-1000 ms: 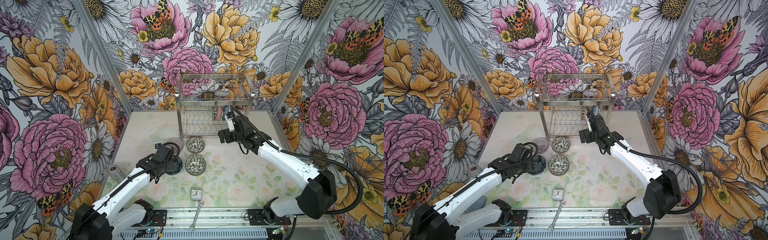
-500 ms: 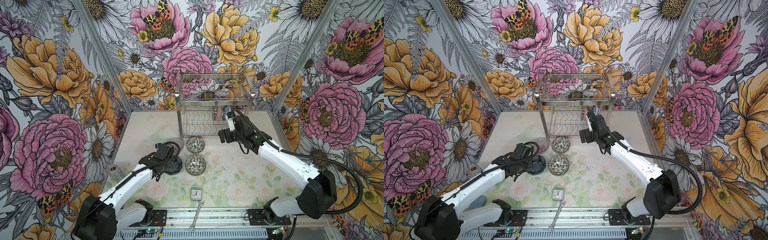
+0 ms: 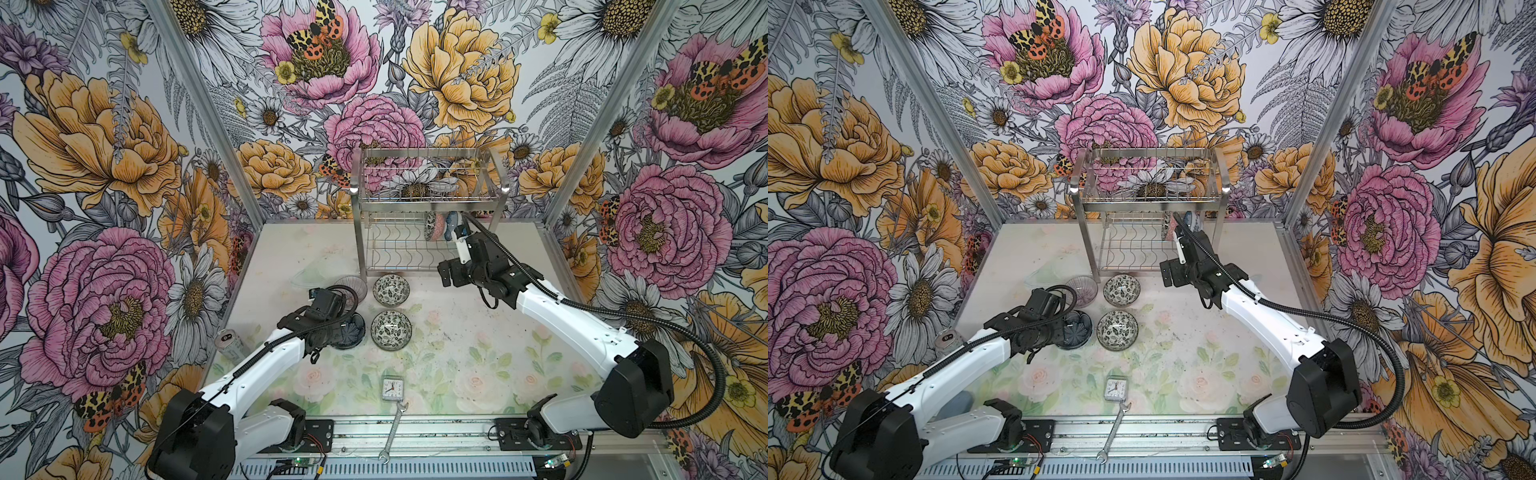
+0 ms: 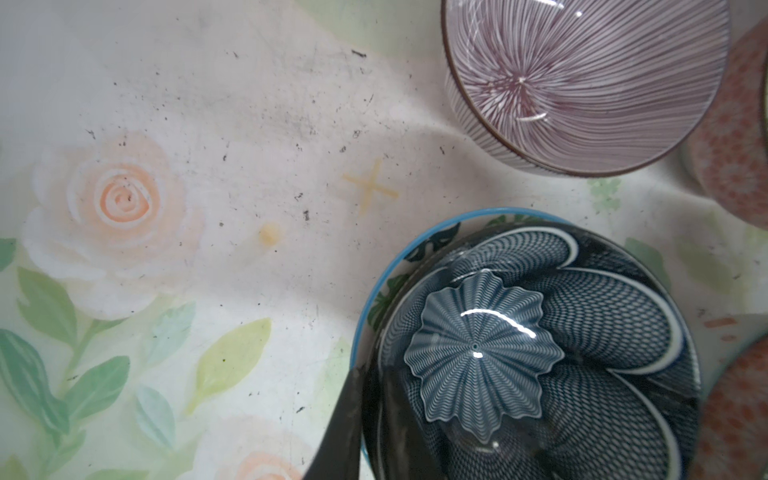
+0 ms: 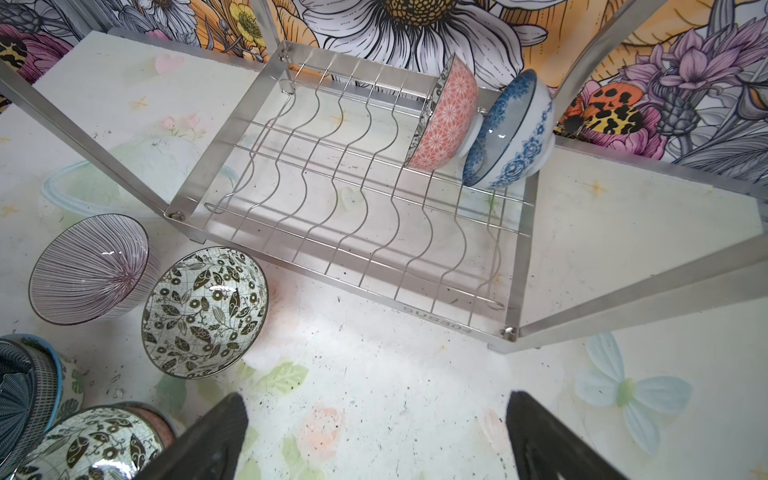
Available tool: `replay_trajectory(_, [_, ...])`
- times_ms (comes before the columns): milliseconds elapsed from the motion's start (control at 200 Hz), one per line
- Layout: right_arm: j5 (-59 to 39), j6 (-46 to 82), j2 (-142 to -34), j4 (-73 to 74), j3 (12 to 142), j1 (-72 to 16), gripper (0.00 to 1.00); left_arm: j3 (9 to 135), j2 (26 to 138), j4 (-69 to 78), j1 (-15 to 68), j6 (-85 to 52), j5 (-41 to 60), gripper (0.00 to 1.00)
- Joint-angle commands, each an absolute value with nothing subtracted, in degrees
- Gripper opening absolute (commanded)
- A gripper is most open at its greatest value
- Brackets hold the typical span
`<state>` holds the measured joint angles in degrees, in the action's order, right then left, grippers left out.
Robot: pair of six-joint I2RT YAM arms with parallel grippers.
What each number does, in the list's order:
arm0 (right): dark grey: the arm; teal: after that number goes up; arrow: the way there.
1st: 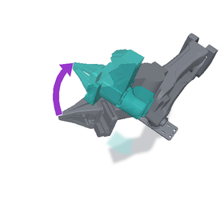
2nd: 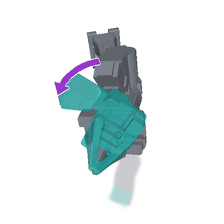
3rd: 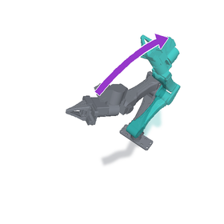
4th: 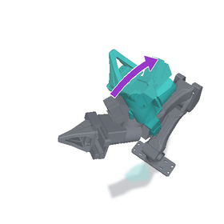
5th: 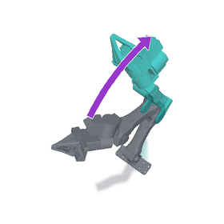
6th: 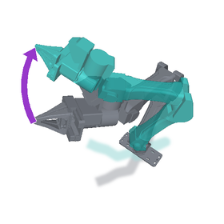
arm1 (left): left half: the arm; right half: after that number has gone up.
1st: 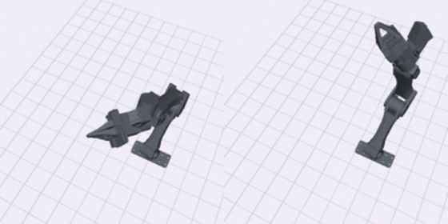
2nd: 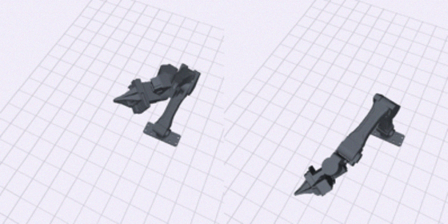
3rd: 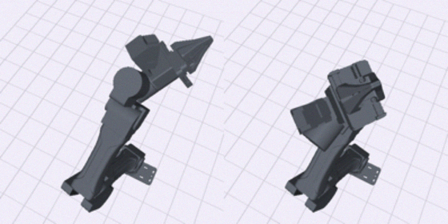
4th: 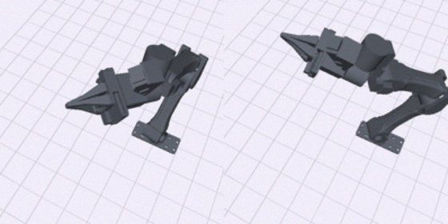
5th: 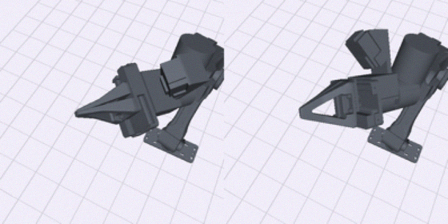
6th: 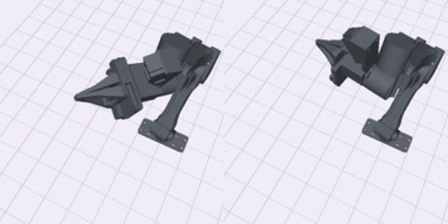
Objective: Load the bowls into the dish rack
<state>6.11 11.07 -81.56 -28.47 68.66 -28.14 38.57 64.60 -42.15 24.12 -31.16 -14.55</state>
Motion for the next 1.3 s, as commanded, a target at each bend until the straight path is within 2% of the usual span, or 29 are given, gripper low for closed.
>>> replay_trajectory(0, [5.55, 10.98, -80.34, -27.77, 68.11, -27.7, 0.99, 37.8, 63.01, -40.78, 23.83, -30.75, -13.41, 0.08])
replay_trajectory(235, [5.36, 11.09, -80.12, -27.81, 67.92, -27.69, 0.99, 37.42, 61.72, -40.84, 23.47, -30.49, -13.19, 0.0])
replay_trajectory(1161, [4.97, 11.01, -81.04, -27.77, 68.02, -27.77, 0.99, 43.86, 60.6, -45.24, 23.64, -26.91, -15.29, 0.0])
replay_trajectory(1216, [5.0, 11.07, -81.13, -27.77, 67.96, -27.71, 0.99, 43.85, 60.73, -45.28, 23.62, -26.92, -15.62, 0.21])
replay_trajectory(1296, [4.83, 11.07, -81.13, -27.77, 67.95, -27.69, 0.99, 43.64, 60.64, -45.26, 23.62, -26.9, -16.04, 0.32])
